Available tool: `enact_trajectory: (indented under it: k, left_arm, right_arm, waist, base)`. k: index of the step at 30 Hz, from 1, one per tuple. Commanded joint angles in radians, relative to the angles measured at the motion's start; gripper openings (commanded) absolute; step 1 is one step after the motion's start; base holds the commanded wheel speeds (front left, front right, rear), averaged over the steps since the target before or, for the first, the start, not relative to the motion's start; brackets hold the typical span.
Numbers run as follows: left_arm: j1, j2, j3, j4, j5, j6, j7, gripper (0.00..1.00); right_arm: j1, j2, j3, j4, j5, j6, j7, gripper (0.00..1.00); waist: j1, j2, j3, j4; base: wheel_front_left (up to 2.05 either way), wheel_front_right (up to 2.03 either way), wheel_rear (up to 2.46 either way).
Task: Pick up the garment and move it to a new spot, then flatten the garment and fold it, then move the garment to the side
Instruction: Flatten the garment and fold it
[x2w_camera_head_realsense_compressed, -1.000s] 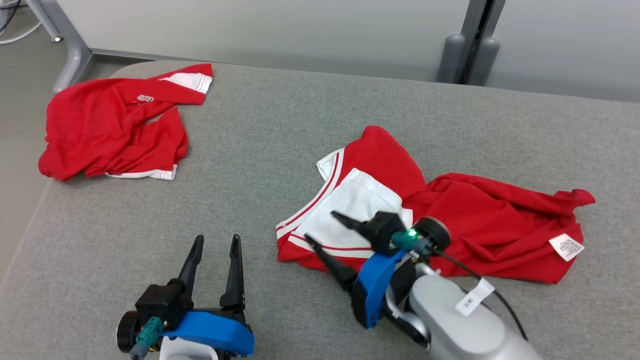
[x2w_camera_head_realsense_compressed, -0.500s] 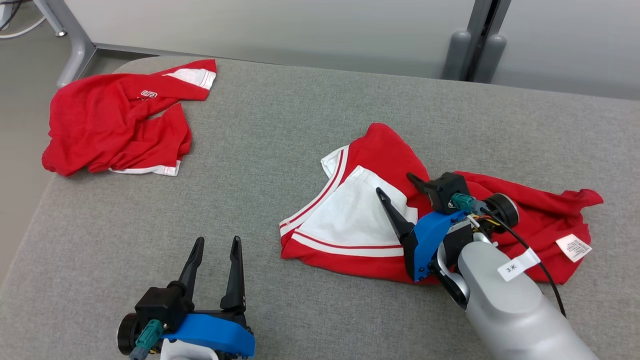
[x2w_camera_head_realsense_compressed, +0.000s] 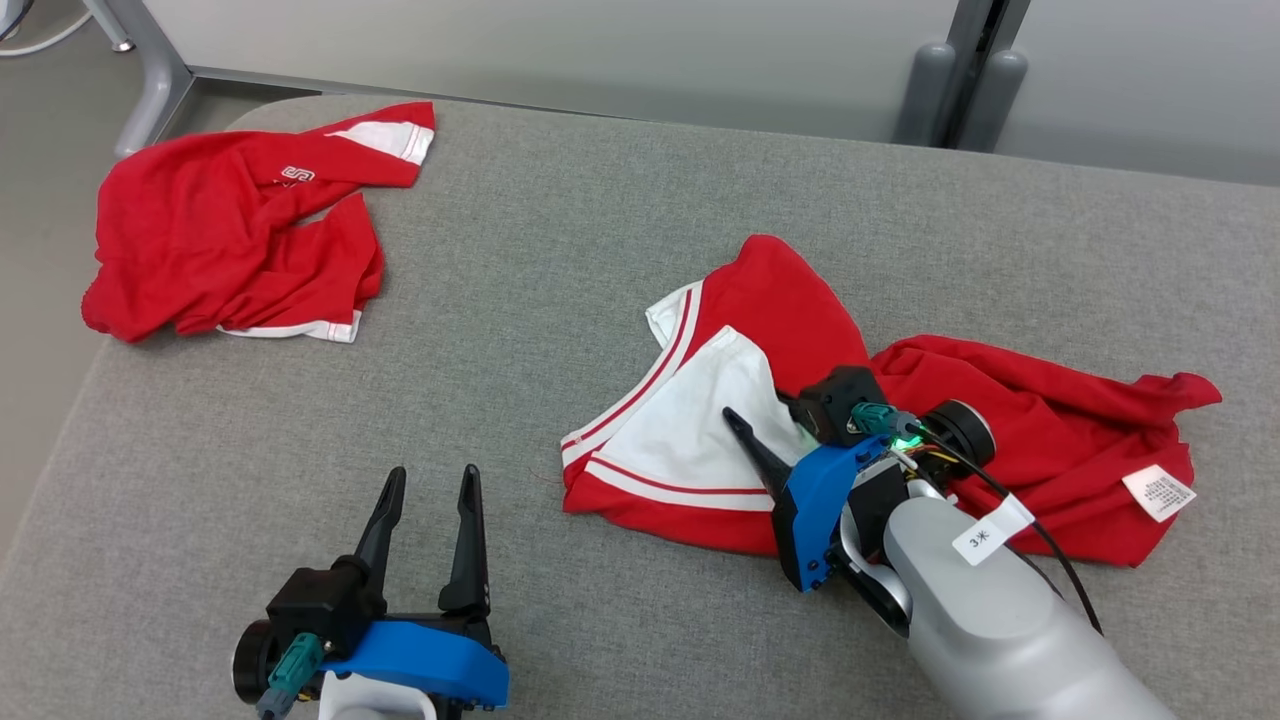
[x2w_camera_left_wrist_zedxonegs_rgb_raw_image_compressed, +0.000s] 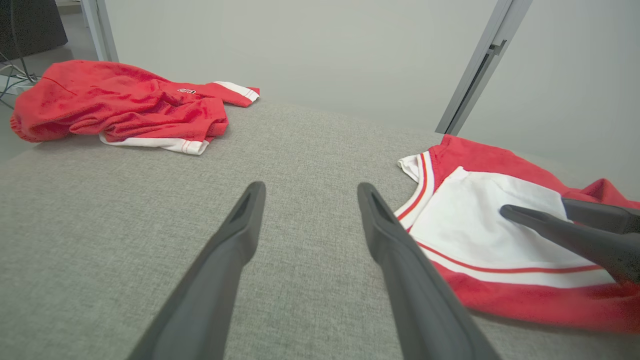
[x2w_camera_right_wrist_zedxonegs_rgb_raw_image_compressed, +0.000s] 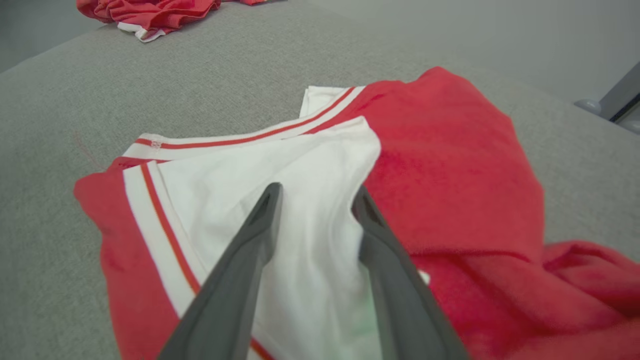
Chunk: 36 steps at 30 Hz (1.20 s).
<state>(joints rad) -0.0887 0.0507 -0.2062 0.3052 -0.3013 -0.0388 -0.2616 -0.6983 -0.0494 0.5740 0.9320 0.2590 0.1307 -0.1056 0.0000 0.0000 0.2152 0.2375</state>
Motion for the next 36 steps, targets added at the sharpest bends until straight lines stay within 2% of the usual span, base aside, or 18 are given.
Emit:
enact_trajectory:
  k: [1, 7, 18, 19, 20, 21, 22, 25, 28, 36]
  left_arm:
    - [-0.012, -0.001, 0.002, -0.004, -0.006, 0.002, -0.005, 1.00]
    - [-0.017, -0.001, 0.004, -0.001, -0.002, 0.002, -0.005, 1.00]
    - [0.002, -0.001, 0.049, -0.010, 0.010, 0.003, -0.005, 1.00]
    - [0.004, -0.001, 0.054, -0.011, 0.010, 0.003, -0.005, 1.00]
    - [0.006, -0.001, 0.058, -0.012, 0.011, 0.004, -0.005, 1.00]
    - [0.007, -0.001, 0.063, -0.015, 0.012, 0.005, -0.005, 1.00]
    - [0.009, -0.001, 0.069, -0.017, 0.012, 0.005, -0.005, 1.00]
    - [0.012, -0.001, 0.087, -0.020, 0.019, 0.003, -0.005, 1.00]
    - [0.017, -0.001, 0.099, -0.024, 0.027, 0.001, -0.005, 1.00]
    - [0.036, -0.001, 0.110, -0.030, 0.038, -0.007, -0.005, 1.00]
  right_arm:
    - [-0.012, -0.002, 0.006, 0.000, 0.006, 0.000, -0.004, 0.00]
    - [-0.021, -0.002, 0.048, -0.016, 0.016, 0.000, -0.046, 0.00]
    - [0.103, -0.002, 0.247, -0.154, -0.033, 0.000, -0.084, 0.00]
    - [0.120, -0.002, 0.256, -0.167, -0.045, 0.000, -0.094, 0.09]
    - [0.134, -0.002, 0.262, -0.176, -0.065, 0.000, -0.098, 0.36]
    - [0.151, -0.002, 0.269, -0.186, -0.081, 0.000, -0.103, 0.89]
    - [0.174, -0.001, 0.272, -0.198, -0.080, 0.000, -0.107, 1.00]
    - [0.219, -0.002, 0.262, -0.242, -0.062, 0.000, -0.112, 1.00]
    - [0.255, -0.005, 0.195, -0.286, -0.055, 0.000, -0.122, 1.00]
    - [0.359, -0.041, -0.190, -0.437, -0.125, 0.000, -0.111, 1.00]
  waist:
    - [0.0000, 0.0000, 0.001, -0.001]
    - [0.0000, 0.0000, 0.001, -0.003]
    - [0.0000, 0.0000, -0.028, -0.020]
    - [0.0000, 0.0000, -0.031, -0.024]
    - [0.0000, 0.0000, -0.033, -0.028]
    - [0.0000, 0.0000, -0.035, -0.031]
    - [0.0000, 0.0000, -0.038, -0.035]
    - [0.0000, 0.0000, -0.046, -0.047]
    - [0.0000, 0.0000, -0.055, -0.063]
    - [0.0000, 0.0000, -0.076, -0.098]
  base:
    - [0.00, 0.00, 0.00]
    - [0.00, 0.00, 0.00]
    - [0.00, 0.00, 0.00]
    - [0.00, 0.00, 0.00]
    - [0.00, 0.00, 0.00]
    - [0.00, 0.00, 0.00]
    - [0.00, 0.00, 0.00]
    - [0.00, 0.00, 0.00]
    - [0.00, 0.00, 0.00]
    - [0.00, 0.00, 0.00]
